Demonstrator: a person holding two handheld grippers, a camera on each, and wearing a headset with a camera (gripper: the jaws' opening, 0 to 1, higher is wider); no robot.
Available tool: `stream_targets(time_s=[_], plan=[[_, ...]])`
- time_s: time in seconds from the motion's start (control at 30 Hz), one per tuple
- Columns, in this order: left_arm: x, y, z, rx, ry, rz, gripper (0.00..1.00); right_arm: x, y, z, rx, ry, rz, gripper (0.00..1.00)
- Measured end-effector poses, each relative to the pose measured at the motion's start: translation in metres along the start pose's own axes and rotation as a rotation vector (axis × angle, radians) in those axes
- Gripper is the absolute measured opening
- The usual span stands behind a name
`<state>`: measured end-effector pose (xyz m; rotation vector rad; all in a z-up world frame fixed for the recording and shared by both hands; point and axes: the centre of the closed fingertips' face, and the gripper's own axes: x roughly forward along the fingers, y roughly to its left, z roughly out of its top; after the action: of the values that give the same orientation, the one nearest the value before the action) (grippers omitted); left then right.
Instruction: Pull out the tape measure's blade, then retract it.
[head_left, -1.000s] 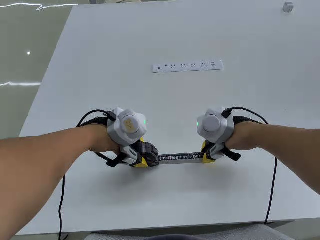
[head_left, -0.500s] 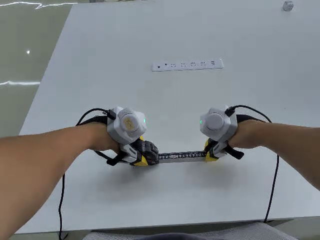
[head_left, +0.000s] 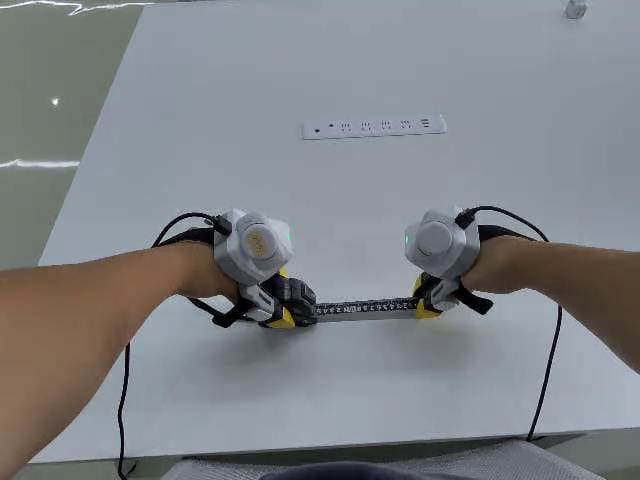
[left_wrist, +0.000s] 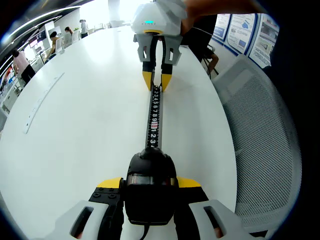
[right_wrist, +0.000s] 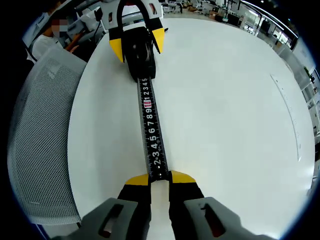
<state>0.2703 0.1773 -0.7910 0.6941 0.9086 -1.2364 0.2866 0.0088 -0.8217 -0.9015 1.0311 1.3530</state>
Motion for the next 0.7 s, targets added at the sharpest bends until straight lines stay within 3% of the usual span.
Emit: stream_targets(time_s=[0.7], plan=[[0.000, 0.001, 0.000, -0.004, -0.001, -0.002, 0.35, -0.004, -0.001, -0.011, 0.013, 0.002, -0.006, 0.11]])
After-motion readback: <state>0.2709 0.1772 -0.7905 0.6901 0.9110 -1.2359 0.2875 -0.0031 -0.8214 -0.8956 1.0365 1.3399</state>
